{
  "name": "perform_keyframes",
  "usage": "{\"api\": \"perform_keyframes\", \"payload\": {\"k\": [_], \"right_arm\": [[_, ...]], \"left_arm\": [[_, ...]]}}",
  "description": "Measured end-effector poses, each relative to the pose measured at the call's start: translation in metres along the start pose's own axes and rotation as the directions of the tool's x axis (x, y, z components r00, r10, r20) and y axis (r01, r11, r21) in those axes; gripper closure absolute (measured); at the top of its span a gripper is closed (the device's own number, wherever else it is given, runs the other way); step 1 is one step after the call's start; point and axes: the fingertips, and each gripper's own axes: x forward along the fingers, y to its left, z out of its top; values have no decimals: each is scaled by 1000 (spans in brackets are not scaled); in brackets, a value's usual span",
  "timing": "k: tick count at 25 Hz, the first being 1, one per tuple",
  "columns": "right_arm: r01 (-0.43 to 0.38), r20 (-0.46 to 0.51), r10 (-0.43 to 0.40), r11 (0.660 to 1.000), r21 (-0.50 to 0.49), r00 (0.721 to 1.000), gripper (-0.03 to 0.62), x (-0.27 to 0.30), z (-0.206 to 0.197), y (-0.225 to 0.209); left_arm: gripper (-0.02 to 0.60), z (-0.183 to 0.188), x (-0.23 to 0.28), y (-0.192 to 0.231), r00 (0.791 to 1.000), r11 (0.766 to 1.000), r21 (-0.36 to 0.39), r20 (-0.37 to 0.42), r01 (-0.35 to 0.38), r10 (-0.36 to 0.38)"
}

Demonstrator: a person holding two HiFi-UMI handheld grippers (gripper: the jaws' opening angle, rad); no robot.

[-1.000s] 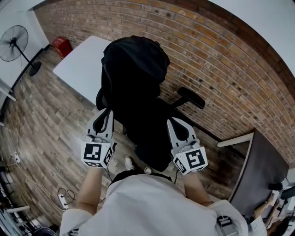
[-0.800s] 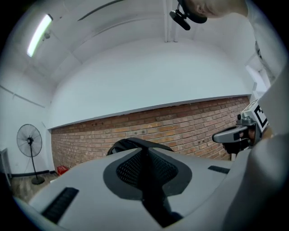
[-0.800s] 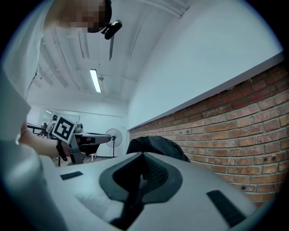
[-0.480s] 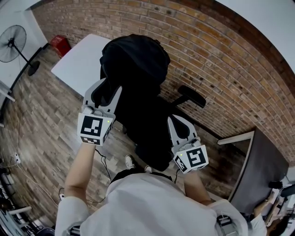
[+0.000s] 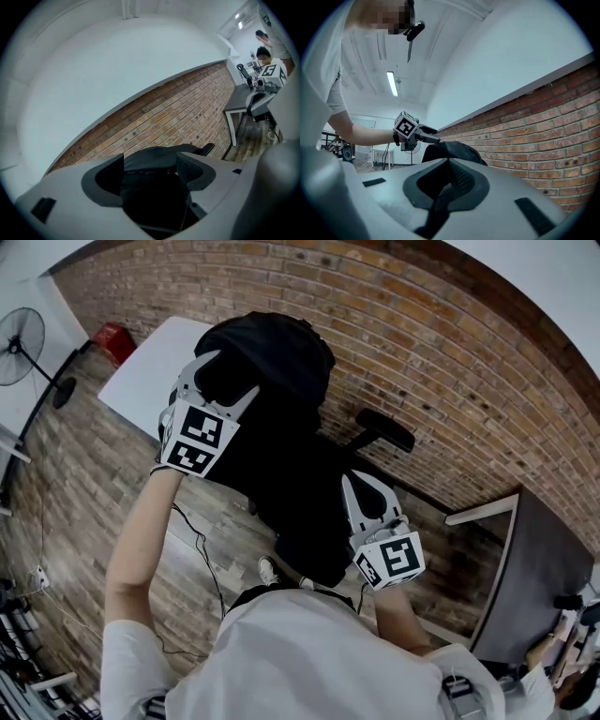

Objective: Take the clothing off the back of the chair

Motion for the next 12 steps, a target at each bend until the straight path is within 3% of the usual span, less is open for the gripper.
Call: {"api": "perform_keyframes", "payload": {"k": [4, 6, 8, 12], "right_arm": [[25, 5, -25, 1000, 7, 1000, 574, -2, 1, -10], [37, 6, -37, 999, 11, 999, 574, -2, 1, -14], [49, 6, -49, 999, 13, 999, 574, -2, 0, -17], [87, -1, -87, 996, 24, 996, 574, -4, -4, -23]], "left_arm": [[172, -9, 25, -9, 993, 994, 69, -79, 90, -84], [126, -18, 40, -11, 981, 976, 167, -153, 142, -116], [74, -30, 58, -9, 962, 931, 311, -250, 191, -114], [29, -53, 95, -6, 911, 786, 536, -405, 308, -81]]}}
